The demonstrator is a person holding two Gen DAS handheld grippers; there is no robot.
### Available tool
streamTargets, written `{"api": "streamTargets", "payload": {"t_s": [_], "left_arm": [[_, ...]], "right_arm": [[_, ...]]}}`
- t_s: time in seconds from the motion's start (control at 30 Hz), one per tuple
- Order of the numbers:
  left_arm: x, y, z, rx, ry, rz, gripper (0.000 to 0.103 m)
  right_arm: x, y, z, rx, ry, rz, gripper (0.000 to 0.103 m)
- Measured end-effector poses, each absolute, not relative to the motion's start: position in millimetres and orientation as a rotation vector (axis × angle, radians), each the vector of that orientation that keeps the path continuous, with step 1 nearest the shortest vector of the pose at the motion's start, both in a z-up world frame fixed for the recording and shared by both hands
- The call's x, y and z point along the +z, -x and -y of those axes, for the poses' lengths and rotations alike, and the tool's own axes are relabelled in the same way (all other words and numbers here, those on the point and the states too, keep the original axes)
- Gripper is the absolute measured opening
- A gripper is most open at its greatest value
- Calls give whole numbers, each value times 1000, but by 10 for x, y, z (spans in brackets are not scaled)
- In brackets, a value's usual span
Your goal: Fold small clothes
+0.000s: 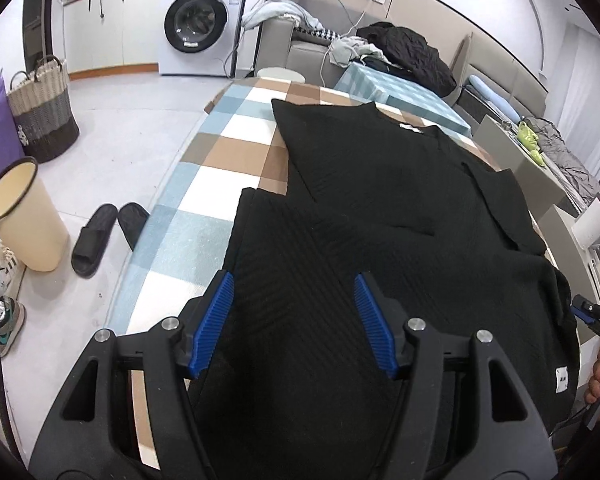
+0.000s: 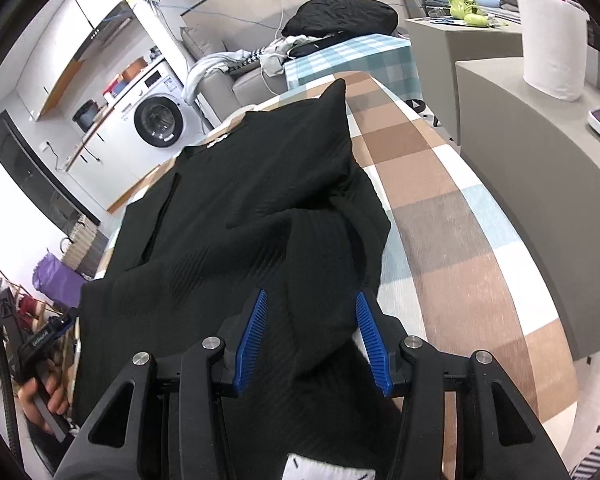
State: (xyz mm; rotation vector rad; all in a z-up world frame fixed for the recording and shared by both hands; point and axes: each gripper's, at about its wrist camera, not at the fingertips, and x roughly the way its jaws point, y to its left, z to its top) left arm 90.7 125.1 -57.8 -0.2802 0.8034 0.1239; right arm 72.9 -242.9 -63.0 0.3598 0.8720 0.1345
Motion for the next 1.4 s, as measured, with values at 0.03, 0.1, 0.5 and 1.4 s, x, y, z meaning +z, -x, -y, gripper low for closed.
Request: {"api": "streamTargets", "payload": {"t_s": [0.03, 0.1, 0.5, 1.4], "left_arm": [[-561, -856, -1237, 123, 276, -798, 63], [-515, -736, -1195, 122, 265, -784, 67], [-644, -383, -1183, 130, 273, -791, 81], [-839, -521, -1302, 149, 270, -848, 81]], "right_arm": [[-630, -702, 2429, 138, -355, -874, 51], [-646, -653, 2439, 171, -360, -877, 51], [-719, -632, 2364, 232, -306, -877, 51], [-811, -627, 2793, 189, -398, -839, 40]]}}
